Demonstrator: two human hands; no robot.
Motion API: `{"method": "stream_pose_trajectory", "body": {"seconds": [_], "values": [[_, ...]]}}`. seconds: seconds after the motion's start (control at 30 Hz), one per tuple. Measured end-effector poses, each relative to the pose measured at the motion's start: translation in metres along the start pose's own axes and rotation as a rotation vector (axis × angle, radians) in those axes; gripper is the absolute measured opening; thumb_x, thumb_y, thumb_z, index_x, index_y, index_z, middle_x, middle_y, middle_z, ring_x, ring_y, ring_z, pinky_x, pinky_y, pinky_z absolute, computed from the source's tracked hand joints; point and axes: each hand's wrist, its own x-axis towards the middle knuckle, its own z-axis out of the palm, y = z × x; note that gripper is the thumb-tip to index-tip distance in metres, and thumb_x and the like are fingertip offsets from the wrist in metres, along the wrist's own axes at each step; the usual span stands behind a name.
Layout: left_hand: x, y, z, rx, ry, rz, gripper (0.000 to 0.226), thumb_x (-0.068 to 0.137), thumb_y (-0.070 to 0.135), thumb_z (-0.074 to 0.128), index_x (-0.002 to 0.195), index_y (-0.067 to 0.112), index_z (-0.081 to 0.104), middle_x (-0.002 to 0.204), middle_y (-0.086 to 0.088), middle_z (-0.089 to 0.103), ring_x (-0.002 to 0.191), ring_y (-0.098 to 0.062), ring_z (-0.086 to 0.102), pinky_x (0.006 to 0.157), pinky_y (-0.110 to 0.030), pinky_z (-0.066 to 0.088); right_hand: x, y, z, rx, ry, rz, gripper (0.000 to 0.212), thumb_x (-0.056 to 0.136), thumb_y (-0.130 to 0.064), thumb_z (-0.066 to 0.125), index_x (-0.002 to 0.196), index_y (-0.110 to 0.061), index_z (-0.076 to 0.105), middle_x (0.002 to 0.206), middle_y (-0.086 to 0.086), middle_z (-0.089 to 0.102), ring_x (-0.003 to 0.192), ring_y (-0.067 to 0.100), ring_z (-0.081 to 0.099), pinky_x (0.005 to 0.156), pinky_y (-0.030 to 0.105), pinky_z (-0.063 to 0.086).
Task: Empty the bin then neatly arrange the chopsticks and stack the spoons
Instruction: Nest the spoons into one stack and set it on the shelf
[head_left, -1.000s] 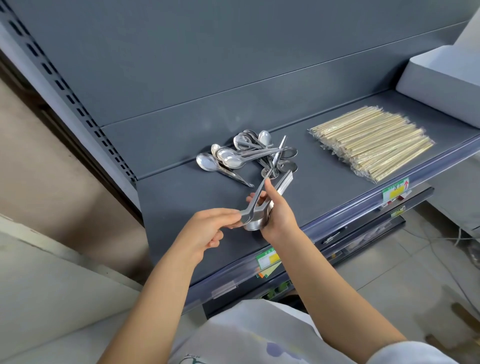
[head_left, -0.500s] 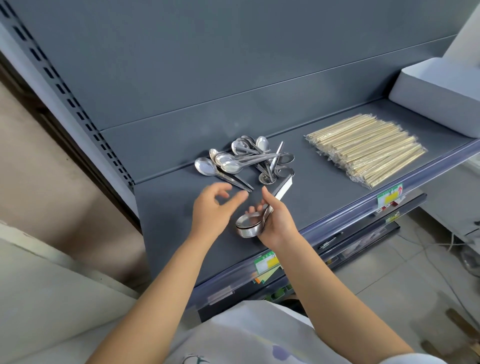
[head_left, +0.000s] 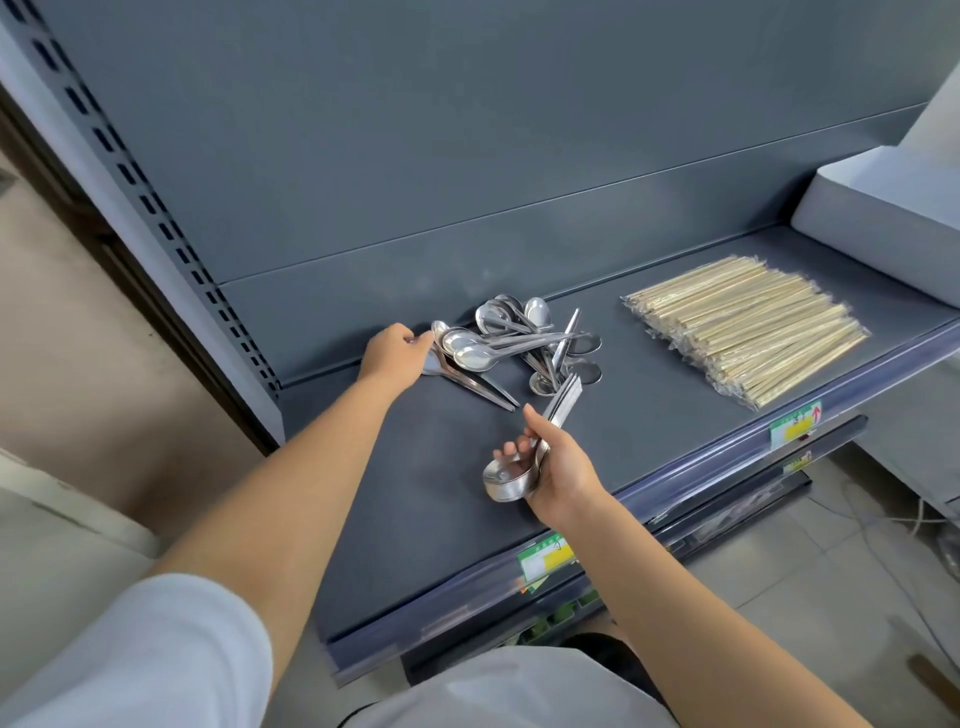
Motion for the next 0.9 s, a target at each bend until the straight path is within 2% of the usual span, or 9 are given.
{"method": "stream_pose_trajectory", "body": {"seconds": [0.1, 0.17, 0.23, 0.33, 0.47, 0.6, 0.7, 0.77, 0.9], "values": [[0.005, 0.009, 0.002, -0.040, -0.043, 0.005, 0.037, 0.093, 0.042, 0.052, 0.079, 0.008, 0.057, 0.069, -0.009, 0.055, 0.058, -0.028, 0.051, 0.055, -0.030, 0.045, 0.000, 0.000, -0.001, -0.019, -0.011, 0.000, 0.026, 0.087, -0.020, 0.068, 0.072, -0.009, 0.049, 0.055, 0.003, 0.041, 0.050, 0.019, 0.052, 0.070, 0.034, 0.055], [0.007, 0.011, 0.004, -0.056, -0.061, -0.009, 0.036, 0.094, 0.039, 0.052, 0.073, 0.009, 0.055, 0.061, -0.007, 0.051, 0.052, -0.026, 0.050, 0.049, -0.027, 0.045, 0.000, -0.001, -0.001, -0.036, -0.021, 0.001, 0.026, 0.087, -0.020, 0.068, 0.071, -0.009, 0.050, 0.055, 0.004, 0.041, 0.050, 0.020, 0.052, 0.069, 0.034, 0.056], [0.008, 0.012, 0.006, -0.062, -0.067, -0.016, 0.033, 0.094, 0.032, 0.052, 0.070, 0.009, 0.054, 0.059, -0.008, 0.049, 0.049, -0.027, 0.049, 0.051, -0.028, 0.045, 0.000, -0.002, -0.002, -0.056, -0.033, 0.003, 0.026, 0.087, -0.020, 0.067, 0.071, -0.009, 0.050, 0.055, 0.004, 0.041, 0.052, 0.021, 0.052, 0.064, 0.031, 0.056], [0.008, 0.011, 0.005, -0.151, -0.075, -0.053, 0.019, 0.093, 0.019, 0.053, 0.081, 0.007, 0.062, 0.067, -0.012, 0.051, 0.045, -0.022, 0.051, 0.050, -0.028, 0.046, 0.001, -0.002, -0.002, -0.062, -0.043, 0.008, 0.026, 0.088, -0.019, 0.066, 0.070, -0.009, 0.049, 0.055, 0.004, 0.042, 0.053, 0.021, 0.052, 0.060, 0.028, 0.056], [0.004, 0.001, 0.000, -0.268, -0.073, -0.139, 0.012, 0.091, 0.010, 0.054, 0.081, 0.007, 0.061, 0.073, -0.012, 0.053, 0.034, -0.011, 0.057, 0.065, -0.032, 0.056, 0.000, -0.003, -0.002, -0.051, -0.052, 0.002, 0.025, 0.089, -0.017, 0.065, 0.071, -0.008, 0.051, 0.055, 0.005, 0.043, 0.053, 0.022, 0.053, 0.058, 0.028, 0.056], [-0.007, -0.009, -0.012, -0.377, -0.079, -0.227, 0.018, 0.088, 0.000, 0.052, 0.073, 0.004, 0.061, 0.072, -0.009, 0.058, 0.045, -0.015, 0.063, 0.051, -0.018, 0.054, -0.001, -0.003, -0.003, -0.050, -0.060, 0.010, 0.025, 0.089, -0.018, 0.065, 0.072, -0.008, 0.051, 0.054, 0.005, 0.044, 0.052, 0.021, 0.053, 0.060, 0.029, 0.056], [-0.021, -0.016, -0.021, -0.474, -0.103, -0.258, 0.014, 0.086, -0.008, 0.054, 0.076, 0.000, 0.060, 0.073, -0.011, 0.056, 0.060, -0.020, 0.061, 0.049, -0.018, 0.055, -0.002, -0.004, -0.004, -0.045, -0.058, 0.025, 0.025, 0.089, -0.019, 0.065, 0.072, -0.008, 0.051, 0.054, 0.004, 0.044, 0.050, 0.020, 0.054, 0.064, 0.031, 0.057], [-0.030, -0.020, -0.025, -0.512, -0.102, -0.260, 0.010, 0.085, -0.009, 0.056, 0.088, 0.000, 0.060, 0.080, -0.012, 0.056, 0.064, -0.020, 0.060, 0.051, -0.020, 0.057, -0.002, -0.004, -0.004, -0.045, -0.065, 0.025, 0.024, 0.089, -0.019, 0.065, 0.072, -0.008, 0.052, 0.055, 0.004, 0.045, 0.050, 0.020, 0.054, 0.064, 0.032, 0.057], [-0.044, -0.027, -0.033, -0.453, -0.146, -0.232, 0.034, 0.086, -0.008, 0.051, 0.111, 0.014, 0.059, 0.092, -0.008, 0.054, 0.068, -0.021, 0.065, 0.065, -0.026, 0.060, 0.000, -0.003, -0.005, -0.044, -0.081, 0.011, 0.025, 0.090, -0.019, 0.064, 0.071, -0.008, 0.051, 0.053, 0.004, 0.044, 0.050, 0.020, 0.053, 0.067, 0.033, 0.055]]}}
